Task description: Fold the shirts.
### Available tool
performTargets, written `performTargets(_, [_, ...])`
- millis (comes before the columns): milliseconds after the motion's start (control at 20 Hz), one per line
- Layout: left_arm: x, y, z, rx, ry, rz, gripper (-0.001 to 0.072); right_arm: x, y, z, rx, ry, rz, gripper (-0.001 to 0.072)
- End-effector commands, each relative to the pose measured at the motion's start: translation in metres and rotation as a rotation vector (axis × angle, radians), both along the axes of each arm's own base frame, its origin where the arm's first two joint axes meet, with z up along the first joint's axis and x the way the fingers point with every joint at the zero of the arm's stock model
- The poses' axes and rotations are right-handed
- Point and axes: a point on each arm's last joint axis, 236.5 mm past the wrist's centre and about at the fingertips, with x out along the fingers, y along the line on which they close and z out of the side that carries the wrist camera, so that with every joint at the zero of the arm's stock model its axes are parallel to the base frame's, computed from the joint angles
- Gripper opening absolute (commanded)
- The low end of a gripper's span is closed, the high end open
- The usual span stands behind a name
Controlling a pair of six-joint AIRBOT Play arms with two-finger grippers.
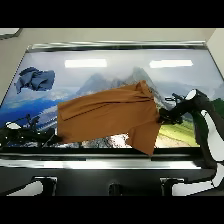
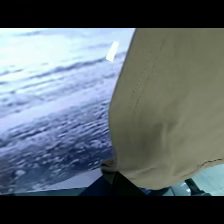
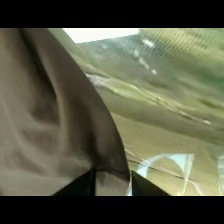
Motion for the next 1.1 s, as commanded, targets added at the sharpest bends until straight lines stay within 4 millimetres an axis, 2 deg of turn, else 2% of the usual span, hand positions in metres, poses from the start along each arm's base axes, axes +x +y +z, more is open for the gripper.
performTargets(0, [0.001, -0.003, 0.008, -0.017, -0.008, -0.005, 0.004, 0.013, 0.011, -0.013, 0.015, -0.042, -0.019, 0.004])
performTargets(100, [0.019, 0.003, 0.029, -0.003, -0.071, -0.03, 0.0039, 0.023, 0.01, 0.017, 0.011, -0.126, 0.029, 0.0036])
performTargets(150, [0.04, 0.011, 0.055, 0.03, -0.156, -0.044, 0.0038, 0.037, 0.008, 0.047, -0.008, -0.219, 0.051, 0.0036])
performTargets(200, [0.067, 0.023, 0.092, 0.087, -0.28, -0.045, 0.0038, 0.053, 0.004, 0.088, -0.036, -0.343, 0.073, 0.0036])
performTargets(250, [0.099, 0.035, 0.151, 0.159, -0.462, -0.037, 0.0037, 0.071, 0.0, 0.147, -0.079, -0.511, 0.086, 0.0036])
performTargets(300, [0.124, 0.042, 0.224, 0.231, -0.664, -0.021, 0.0038, 0.087, -0.006, 0.222, -0.141, -0.722, 0.09, 0.0033])
performTargets(350, [0.138, 0.046, 0.321, 0.316, -0.911, 0.011, 0.0038, 0.093, -0.013, 0.304, -0.217, -0.945, 0.08, 0.0033])
performTargets(400, [0.132, 0.046, 0.417, 0.401, -1.141, 0.059, 0.0038, 0.082, -0.021, 0.404, -0.316, -1.2, 0.049, 0.0033])
performTargets(450, [0.104, 0.039, 0.52, 0.502, -1.396, 0.1, 0.0038, 0.053, -0.027, 0.493, -0.411, -1.423, 0.013, 0.0033])
performTargets(500, [0.061, 0.03, 0.606, 0.61, -1.625, 0.142, 0.0038, 0.01, -0.03, 0.567, -0.503, -1.61, -0.02, 0.0033])
performTargets(550, [0.016, 0.018, 0.662, 0.672, -1.785, 0.181, 0.0038, -0.039, -0.03, 0.622, -0.567, -1.751, -0.058, 0.0033])
performTargets(600, [-0.024, 0.005, 0.696, 0.689, -1.881, 0.222, 0.0039, -0.085, -0.028, 0.655, -0.588, -1.838, -0.108, 0.0033])
performTargets(650, [-0.059, -0.006, 0.714, 0.697, -1.941, 0.254, 0.0039, -0.12, -0.026, 0.671, -0.596, -1.886, -0.144, 0.0033])
performTargets(700, [-0.084, -0.017, 0.722, 0.689, -1.981, 0.267, 0.0038, -0.148, -0.024, 0.678, -0.608, -1.912, -0.165, 0.0033])
performTargets(800, [-0.11, -0.023, 0.723, 0.702, -1.995, 0.291, 0.0038, -0.186, -0.026, 0.69, -0.647, -1.958, -0.198, 0.0033])
performTargets(900, [-0.111, -0.019, 0.717, 0.722, -1.963, 0.308, 0.0038, -0.204, -0.027, 0.697, -0.673, -1.99, -0.219, 0.0033])
performTargets(1000, [-0.098, -0.013, 0.708, 0.722, -1.913, 0.295, 0.0038, -0.205, -0.028, 0.696, -0.68, -1.98, -0.218, 0.0033])
performTargets(1050, [-0.084, -0.009, 0.697, 0.716, -1.86, 0.276, 0.0038, -0.2, -0.029, 0.692, -0.677, -1.963, -0.215, 0.0033])
